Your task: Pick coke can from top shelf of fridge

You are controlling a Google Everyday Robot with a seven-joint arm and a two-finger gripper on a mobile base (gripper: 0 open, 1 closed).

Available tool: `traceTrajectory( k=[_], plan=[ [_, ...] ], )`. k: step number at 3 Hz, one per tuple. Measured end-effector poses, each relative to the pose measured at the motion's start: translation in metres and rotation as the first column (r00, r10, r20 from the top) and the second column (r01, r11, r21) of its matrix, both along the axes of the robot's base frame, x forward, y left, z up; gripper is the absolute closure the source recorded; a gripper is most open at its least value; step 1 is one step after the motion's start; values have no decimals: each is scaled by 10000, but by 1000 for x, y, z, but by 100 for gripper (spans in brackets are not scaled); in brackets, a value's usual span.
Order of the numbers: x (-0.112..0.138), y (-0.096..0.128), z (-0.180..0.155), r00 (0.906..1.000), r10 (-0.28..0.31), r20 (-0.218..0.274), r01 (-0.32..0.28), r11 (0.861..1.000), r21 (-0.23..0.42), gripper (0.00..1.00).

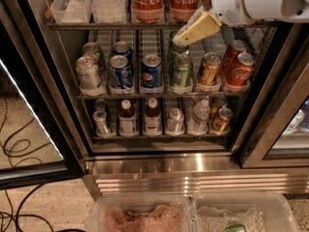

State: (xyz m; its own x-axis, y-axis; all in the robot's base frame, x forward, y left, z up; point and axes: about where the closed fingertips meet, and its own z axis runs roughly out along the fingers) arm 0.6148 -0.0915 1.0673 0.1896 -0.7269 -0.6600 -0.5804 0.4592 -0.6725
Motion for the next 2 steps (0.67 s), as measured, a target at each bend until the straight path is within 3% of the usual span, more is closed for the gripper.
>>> traceTrajectory(
  k=[2],
  plan=[
    [27, 15, -10, 9957, 884, -292, -896, 9950, -440, 0]
  ],
)
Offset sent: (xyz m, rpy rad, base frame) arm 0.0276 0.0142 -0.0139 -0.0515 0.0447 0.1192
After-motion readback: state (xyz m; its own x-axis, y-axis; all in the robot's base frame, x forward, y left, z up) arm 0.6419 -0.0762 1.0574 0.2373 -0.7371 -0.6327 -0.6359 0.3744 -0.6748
